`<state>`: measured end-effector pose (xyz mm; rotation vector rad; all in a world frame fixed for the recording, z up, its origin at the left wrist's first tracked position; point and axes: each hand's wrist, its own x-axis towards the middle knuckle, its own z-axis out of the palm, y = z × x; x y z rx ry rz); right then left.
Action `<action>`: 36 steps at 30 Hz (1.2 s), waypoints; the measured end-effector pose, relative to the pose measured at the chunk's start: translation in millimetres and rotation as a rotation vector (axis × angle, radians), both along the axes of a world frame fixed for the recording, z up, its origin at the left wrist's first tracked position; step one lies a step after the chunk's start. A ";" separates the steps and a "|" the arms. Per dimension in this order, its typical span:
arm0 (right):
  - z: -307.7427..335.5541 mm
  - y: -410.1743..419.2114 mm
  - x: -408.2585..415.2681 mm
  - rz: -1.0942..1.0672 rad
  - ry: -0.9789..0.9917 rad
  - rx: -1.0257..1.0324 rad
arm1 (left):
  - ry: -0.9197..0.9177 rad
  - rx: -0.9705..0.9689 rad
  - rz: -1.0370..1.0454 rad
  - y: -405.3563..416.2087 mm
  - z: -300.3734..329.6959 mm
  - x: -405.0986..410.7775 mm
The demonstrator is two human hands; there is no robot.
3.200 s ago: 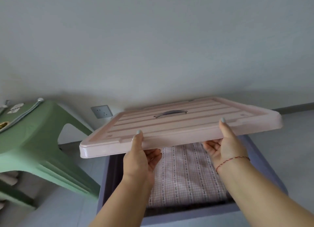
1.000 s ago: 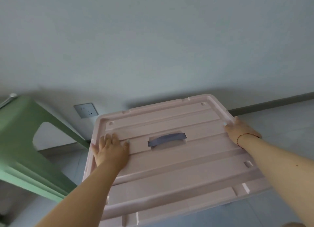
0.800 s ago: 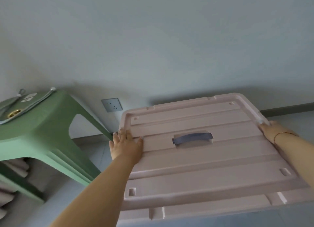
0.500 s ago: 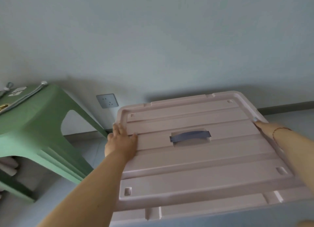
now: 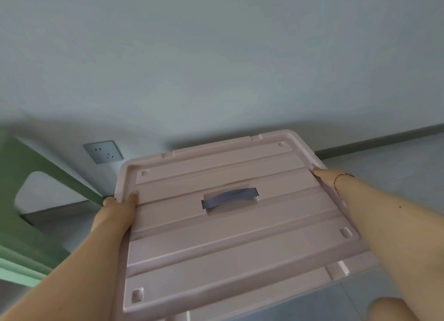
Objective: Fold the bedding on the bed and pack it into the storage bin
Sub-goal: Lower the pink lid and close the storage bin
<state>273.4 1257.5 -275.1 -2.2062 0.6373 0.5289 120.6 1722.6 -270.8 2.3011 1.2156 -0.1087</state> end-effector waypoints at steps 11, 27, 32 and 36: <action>-11.0 -12.6 12.8 -0.037 0.022 0.142 | -0.031 -0.148 0.077 7.8 -5.3 6.2; 0.8 0.3 -10.6 -0.027 -0.287 -0.372 | -0.143 -0.351 0.258 9.0 5.9 3.9; 2.6 4.3 -13.5 0.061 -0.295 -0.461 | -0.120 -0.292 0.364 6.3 3.3 1.2; 2.2 8.1 -17.5 0.045 -0.310 -0.543 | -0.013 -0.026 0.296 2.0 0.9 -2.7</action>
